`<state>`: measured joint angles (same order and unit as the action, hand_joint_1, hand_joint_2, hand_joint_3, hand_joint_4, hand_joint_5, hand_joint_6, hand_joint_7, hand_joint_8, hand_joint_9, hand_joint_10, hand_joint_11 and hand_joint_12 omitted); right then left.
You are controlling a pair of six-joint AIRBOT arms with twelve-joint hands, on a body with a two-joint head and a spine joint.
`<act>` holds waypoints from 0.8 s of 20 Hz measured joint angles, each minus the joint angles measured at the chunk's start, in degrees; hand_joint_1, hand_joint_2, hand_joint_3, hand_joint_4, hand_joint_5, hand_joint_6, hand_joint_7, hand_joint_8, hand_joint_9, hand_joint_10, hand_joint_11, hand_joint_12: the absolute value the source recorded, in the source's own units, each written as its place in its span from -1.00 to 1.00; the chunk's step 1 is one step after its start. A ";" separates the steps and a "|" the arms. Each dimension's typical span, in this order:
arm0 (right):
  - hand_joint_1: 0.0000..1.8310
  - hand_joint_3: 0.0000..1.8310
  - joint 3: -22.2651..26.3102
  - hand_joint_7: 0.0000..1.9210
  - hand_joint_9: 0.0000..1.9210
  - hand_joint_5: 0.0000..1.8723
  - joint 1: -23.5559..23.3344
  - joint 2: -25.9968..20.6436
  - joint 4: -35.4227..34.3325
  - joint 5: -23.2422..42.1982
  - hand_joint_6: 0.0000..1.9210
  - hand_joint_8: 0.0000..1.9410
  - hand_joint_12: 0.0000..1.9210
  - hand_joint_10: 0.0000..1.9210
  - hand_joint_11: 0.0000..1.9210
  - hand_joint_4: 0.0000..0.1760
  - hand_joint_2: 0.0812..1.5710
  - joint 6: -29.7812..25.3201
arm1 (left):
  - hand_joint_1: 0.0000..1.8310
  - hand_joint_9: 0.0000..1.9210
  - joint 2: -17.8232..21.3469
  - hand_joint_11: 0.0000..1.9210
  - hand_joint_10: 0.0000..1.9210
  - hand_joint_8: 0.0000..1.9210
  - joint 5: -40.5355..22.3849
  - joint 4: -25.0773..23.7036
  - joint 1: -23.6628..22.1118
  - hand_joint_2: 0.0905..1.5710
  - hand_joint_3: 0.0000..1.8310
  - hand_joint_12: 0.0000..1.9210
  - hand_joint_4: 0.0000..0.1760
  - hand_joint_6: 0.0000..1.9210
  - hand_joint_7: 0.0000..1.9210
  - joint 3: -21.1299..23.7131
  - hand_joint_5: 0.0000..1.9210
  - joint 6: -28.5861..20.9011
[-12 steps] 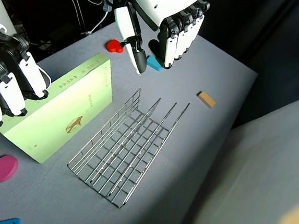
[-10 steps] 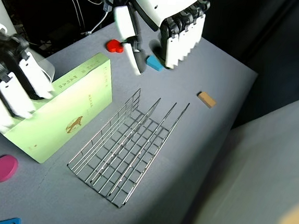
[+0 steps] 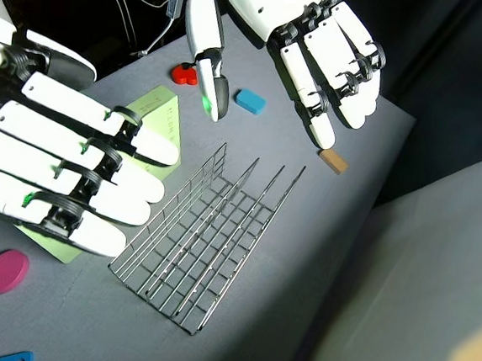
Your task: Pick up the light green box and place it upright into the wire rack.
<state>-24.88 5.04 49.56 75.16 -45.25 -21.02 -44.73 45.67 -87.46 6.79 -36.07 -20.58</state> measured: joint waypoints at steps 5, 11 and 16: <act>-0.61 -1.00 0.02 -0.91 -0.95 -0.92 -4.07 2.51 -11.61 -1.95 -1.00 -1.00 -0.59 -1.00 -1.00 -0.12 0.22 6.34 | -0.88 -0.83 1.79 -1.00 -0.99 -1.00 -1.38 -0.17 -0.37 0.44 -0.99 -0.32 0.16 -1.00 -0.83 -0.72 -0.77 2.40; -0.30 -1.00 -0.26 -0.96 -0.98 -0.97 -4.22 7.82 -13.88 -4.42 -1.00 -1.00 -0.63 -1.00 -1.00 -0.10 0.15 6.71 | -0.86 -0.83 4.59 -1.00 -1.00 -1.00 -3.74 -0.17 -1.75 0.46 -1.00 -0.34 0.15 -1.00 -0.82 -2.10 -0.77 6.01; -0.19 -1.00 -4.07 -0.97 -0.99 -0.96 -5.16 12.57 -22.75 -5.86 -1.00 -1.00 -0.73 -1.00 -1.00 -0.09 0.08 7.06 | -0.84 -0.81 6.99 -1.00 -1.00 -0.99 -5.38 -0.37 -2.38 0.45 -1.00 -0.31 0.12 -0.99 -0.79 -2.62 -0.74 10.10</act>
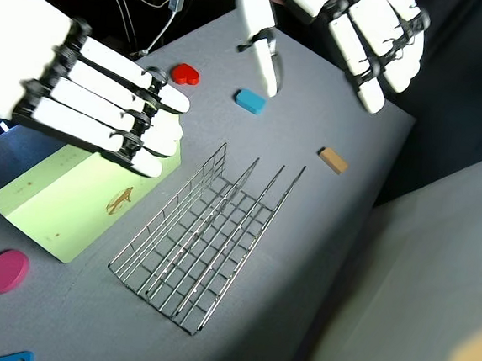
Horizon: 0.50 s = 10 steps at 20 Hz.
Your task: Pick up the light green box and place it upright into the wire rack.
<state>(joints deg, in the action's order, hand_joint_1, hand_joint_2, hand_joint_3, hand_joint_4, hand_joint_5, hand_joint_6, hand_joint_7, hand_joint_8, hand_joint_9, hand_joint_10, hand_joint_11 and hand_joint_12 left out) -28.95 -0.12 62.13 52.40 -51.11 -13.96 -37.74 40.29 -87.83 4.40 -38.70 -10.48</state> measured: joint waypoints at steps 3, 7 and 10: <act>-0.19 -1.00 -1.79 -0.97 -0.99 -0.96 0.61 3.43 -0.52 -1.77 -1.00 -1.00 -0.73 -1.00 -1.00 -0.08 0.08 0.81 | -0.84 -0.81 1.05 -1.00 -1.00 -0.99 -1.55 2.25 -0.37 0.45 -1.00 -0.31 0.13 -0.99 -0.78 0.02 -0.73 5.01; -0.19 -1.00 -4.24 -0.97 -0.99 -0.96 1.55 7.34 -2.16 -1.92 -1.00 -1.00 -0.73 -1.00 -1.00 -0.07 0.08 0.46 | -0.84 -0.81 1.60 -1.00 -1.00 -0.99 -2.14 5.70 -2.25 0.45 -1.00 -0.31 0.13 -1.00 -0.78 0.02 -0.73 14.88; -0.19 -1.00 -5.55 -0.97 -0.99 -0.96 2.25 9.09 -1.64 -2.32 -1.00 -1.00 -0.74 -1.00 -1.00 -0.07 0.07 0.31 | -0.84 -0.80 1.60 -1.00 -1.00 -1.00 -2.10 6.67 -3.19 0.45 -1.00 -0.31 0.15 -1.00 -0.78 0.02 -0.74 17.99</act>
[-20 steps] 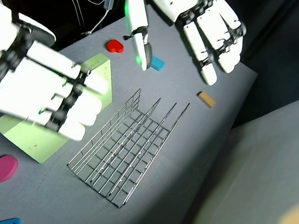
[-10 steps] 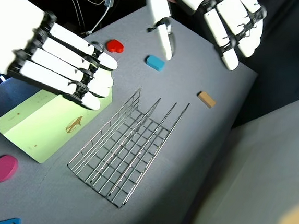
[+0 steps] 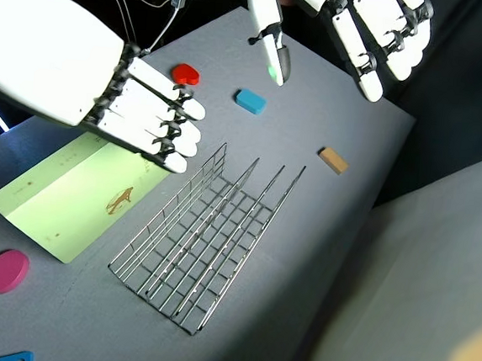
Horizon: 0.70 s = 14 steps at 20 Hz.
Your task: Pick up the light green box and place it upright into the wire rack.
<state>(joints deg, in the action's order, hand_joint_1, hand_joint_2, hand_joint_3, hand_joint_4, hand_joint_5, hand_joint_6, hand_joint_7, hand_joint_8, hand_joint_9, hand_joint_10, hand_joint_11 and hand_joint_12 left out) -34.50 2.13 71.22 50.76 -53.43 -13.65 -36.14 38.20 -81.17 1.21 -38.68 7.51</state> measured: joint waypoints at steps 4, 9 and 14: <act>-0.19 -1.00 -1.11 -0.98 -0.99 -0.96 2.78 1.79 0.28 -1.40 -1.00 -1.00 -0.75 -1.00 -1.00 -0.06 0.07 -0.24 | -0.83 -0.80 0.20 -1.00 -0.99 -1.00 1.49 0.48 -0.94 0.45 -1.00 -0.31 0.15 -1.00 -0.78 0.85 -0.73 1.03; -0.19 -1.00 -1.60 -0.98 -0.99 -0.96 4.00 2.80 3.69 -2.58 -1.00 -1.00 -0.76 -1.00 -1.00 -0.06 0.08 -1.11 | -0.82 -0.80 0.33 -1.00 -1.00 -1.00 2.27 0.31 -1.14 0.44 -1.00 -0.30 0.13 -1.00 -0.78 0.98 -0.73 1.75; -0.19 -1.00 -1.60 -0.98 -0.99 -0.97 4.57 3.06 3.76 -4.09 -1.00 -1.00 -0.71 -1.00 -1.00 -0.06 0.08 -1.05 | -0.82 -0.80 0.68 -1.00 -1.00 -1.00 2.29 0.55 -1.16 0.44 -1.00 -0.32 0.14 -1.00 -0.78 0.98 -0.74 1.77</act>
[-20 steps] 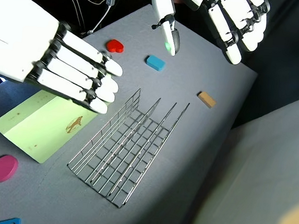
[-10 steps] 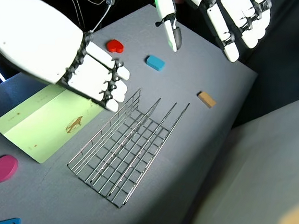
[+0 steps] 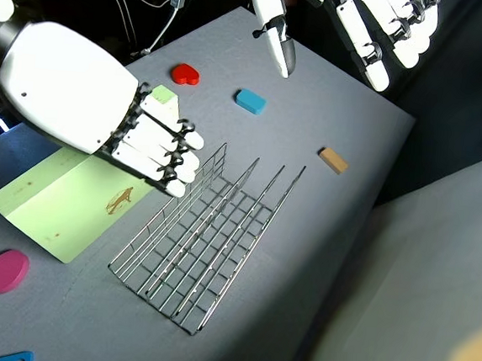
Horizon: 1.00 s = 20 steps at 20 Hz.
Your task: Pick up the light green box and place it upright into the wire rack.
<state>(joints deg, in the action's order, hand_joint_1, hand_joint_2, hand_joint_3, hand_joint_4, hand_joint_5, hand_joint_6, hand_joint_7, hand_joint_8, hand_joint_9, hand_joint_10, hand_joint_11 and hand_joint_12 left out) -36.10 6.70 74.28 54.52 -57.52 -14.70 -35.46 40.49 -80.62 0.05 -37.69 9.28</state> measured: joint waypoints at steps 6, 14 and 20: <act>-0.15 -1.00 0.00 -0.79 -0.86 -0.84 0.68 0.13 -0.87 -0.76 -0.98 -0.98 -0.35 -0.98 -1.00 -0.28 0.11 1.29 | -0.83 -0.79 0.04 -1.00 -1.00 -1.00 -0.11 0.13 0.00 0.45 -1.00 -0.31 0.15 -1.00 -0.78 0.00 -0.74 0.00; 0.17 -1.00 0.04 -0.23 -0.26 -0.32 1.33 0.13 -0.94 -1.11 -0.98 -0.97 0.26 -0.92 -0.69 -1.00 0.35 1.77 | -0.83 -0.79 0.04 -1.00 -1.00 -1.00 0.02 4.22 -0.72 0.45 -1.00 -0.31 0.14 -1.00 -0.78 -0.04 -0.74 5.31; 0.49 -1.00 0.28 0.01 -0.05 -0.01 0.50 -0.66 -0.59 -1.07 -0.10 0.06 0.49 0.34 -0.19 -1.00 0.40 2.38 | -0.82 -0.79 0.04 -1.00 -1.00 -1.00 -0.02 4.22 -0.72 0.45 -1.00 -0.31 0.15 -1.00 -0.78 -0.04 -0.74 5.29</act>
<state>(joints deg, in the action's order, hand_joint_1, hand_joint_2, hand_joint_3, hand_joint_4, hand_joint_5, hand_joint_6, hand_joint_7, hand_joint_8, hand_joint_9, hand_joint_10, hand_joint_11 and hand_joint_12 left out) -35.81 7.20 73.63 53.93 -58.59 -12.32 -35.42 40.47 -76.40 -0.67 -37.74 14.57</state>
